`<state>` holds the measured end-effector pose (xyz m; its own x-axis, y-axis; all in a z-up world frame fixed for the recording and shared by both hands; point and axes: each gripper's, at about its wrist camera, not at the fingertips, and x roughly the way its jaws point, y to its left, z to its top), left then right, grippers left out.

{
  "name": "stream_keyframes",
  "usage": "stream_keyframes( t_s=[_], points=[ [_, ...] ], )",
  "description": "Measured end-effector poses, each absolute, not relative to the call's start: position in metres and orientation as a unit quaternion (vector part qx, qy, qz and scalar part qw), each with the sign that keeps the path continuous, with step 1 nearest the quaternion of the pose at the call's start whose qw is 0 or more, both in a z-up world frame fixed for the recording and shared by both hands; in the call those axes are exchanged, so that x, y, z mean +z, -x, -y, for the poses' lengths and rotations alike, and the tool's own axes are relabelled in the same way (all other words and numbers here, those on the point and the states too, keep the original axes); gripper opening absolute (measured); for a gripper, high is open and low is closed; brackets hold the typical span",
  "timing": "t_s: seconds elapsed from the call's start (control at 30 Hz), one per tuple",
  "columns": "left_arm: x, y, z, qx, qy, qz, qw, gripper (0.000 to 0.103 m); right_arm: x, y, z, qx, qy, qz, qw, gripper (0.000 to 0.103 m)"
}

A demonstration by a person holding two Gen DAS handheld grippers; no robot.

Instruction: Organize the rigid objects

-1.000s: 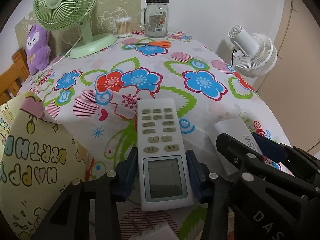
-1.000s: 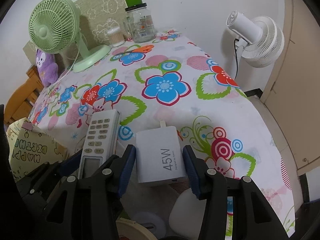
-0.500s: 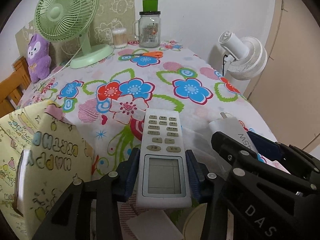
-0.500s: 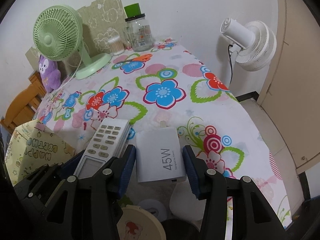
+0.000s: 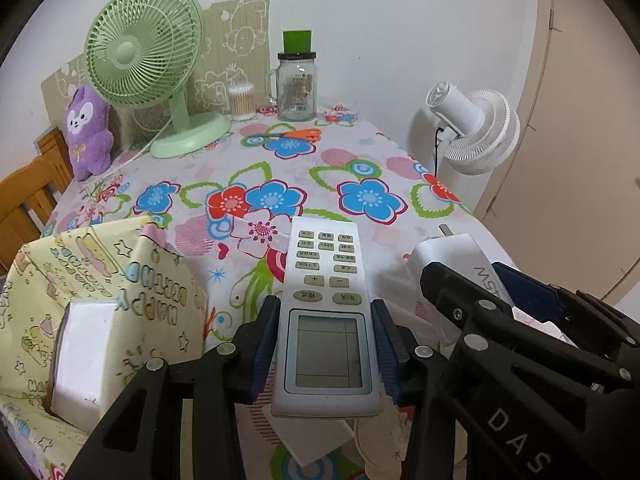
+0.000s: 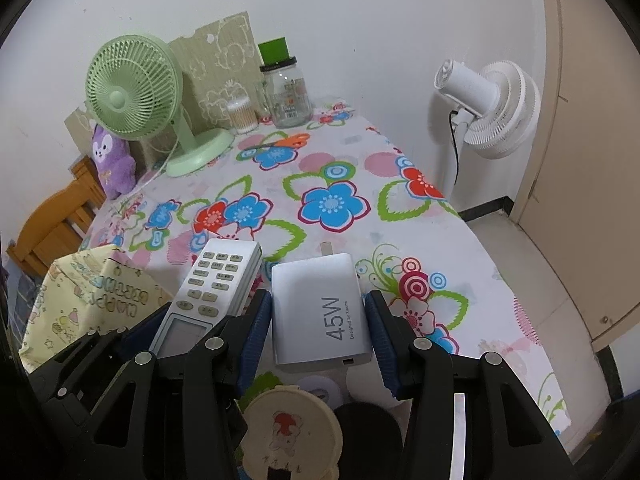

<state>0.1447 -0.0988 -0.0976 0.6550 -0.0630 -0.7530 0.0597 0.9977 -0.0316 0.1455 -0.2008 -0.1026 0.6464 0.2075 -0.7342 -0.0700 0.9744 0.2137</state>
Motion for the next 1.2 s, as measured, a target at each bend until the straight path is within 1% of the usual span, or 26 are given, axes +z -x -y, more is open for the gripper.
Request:
stream_keyframes(
  t_s=[0.6, 0.8, 0.83, 0.87, 1.03, 1.2],
  points=[
    [-0.064, -0.109, 0.093, -0.037, 0.006, -0.384, 0.922, 0.046, -0.066, -0.11, 0.195, 0.073, -0.085, -0.382, 0.917, 0.052],
    [-0.056, -0.101, 0.088, -0.041, 0.008, -0.38, 0.924, 0.046, -0.058, -0.1, 0.191, 0.073, -0.094, -0.374, 0.92, 0.049],
    [-0.055, -0.1, 0.088, -0.042, 0.007, -0.379, 0.924, 0.046, -0.056, -0.098, 0.19, 0.075, -0.096, -0.371, 0.92, 0.034],
    [-0.055, -0.1, 0.087, -0.043, 0.008, -0.379, 0.924, 0.046, -0.056, -0.097, 0.19, 0.076, -0.095, -0.37, 0.921, 0.012],
    [-0.059, -0.102, 0.088, -0.045, 0.006, -0.381, 0.923, 0.046, -0.062, -0.104, 0.189, 0.073, -0.098, -0.373, 0.92, 0.012],
    [-0.078, -0.107, 0.092, -0.059, 0.004, -0.405, 0.912, 0.046, -0.086, -0.114, 0.203, 0.067, -0.119, -0.393, 0.91, 0.011]
  ],
)
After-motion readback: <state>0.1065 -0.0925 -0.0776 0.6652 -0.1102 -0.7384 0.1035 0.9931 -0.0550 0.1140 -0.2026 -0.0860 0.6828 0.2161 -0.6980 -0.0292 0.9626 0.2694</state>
